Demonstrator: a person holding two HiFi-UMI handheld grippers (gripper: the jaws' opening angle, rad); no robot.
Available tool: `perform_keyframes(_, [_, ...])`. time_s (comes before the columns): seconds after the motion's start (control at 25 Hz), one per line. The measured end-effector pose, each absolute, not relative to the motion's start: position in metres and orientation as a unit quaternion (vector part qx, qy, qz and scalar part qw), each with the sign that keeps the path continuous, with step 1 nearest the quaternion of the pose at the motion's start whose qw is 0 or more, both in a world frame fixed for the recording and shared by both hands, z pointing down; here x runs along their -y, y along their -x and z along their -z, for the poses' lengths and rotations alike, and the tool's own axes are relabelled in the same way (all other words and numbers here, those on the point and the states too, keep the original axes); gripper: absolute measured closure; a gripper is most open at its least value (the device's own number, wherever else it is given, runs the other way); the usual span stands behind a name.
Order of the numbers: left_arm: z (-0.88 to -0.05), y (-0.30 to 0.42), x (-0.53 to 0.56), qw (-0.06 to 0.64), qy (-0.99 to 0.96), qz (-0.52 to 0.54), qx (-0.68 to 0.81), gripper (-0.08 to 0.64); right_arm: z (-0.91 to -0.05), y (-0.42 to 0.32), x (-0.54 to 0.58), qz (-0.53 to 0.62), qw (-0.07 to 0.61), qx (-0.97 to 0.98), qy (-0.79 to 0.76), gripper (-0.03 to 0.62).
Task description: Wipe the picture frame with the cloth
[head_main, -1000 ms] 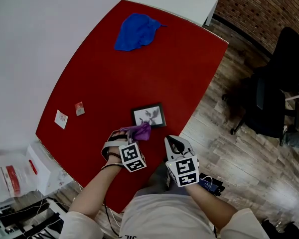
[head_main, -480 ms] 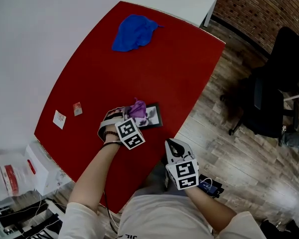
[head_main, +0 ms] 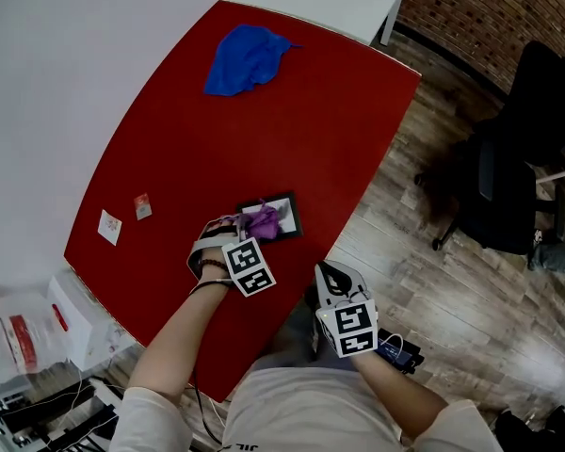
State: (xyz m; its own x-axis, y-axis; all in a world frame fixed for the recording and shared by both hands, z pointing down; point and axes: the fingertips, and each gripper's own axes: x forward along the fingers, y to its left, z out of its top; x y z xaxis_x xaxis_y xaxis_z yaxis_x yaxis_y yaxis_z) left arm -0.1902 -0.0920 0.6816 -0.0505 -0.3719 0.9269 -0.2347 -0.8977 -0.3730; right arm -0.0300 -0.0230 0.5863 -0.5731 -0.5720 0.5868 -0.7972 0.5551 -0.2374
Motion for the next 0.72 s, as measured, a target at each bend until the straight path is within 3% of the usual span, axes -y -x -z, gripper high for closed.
perform_keyframes(0.4, [-0.679,0.173,0.030,0.056,0.701,0.689,-0.175,0.499,-0.589,0.049,0.016,-0.245,0.229,0.862,-0.381,0.588])
perform_keyframes(0.72, [-0.662,0.179,0.114,0.063,0.695,0.670,-0.254,0.500,-0.589,0.035,0.015,-0.249,0.229,0.854,-0.396,0.588])
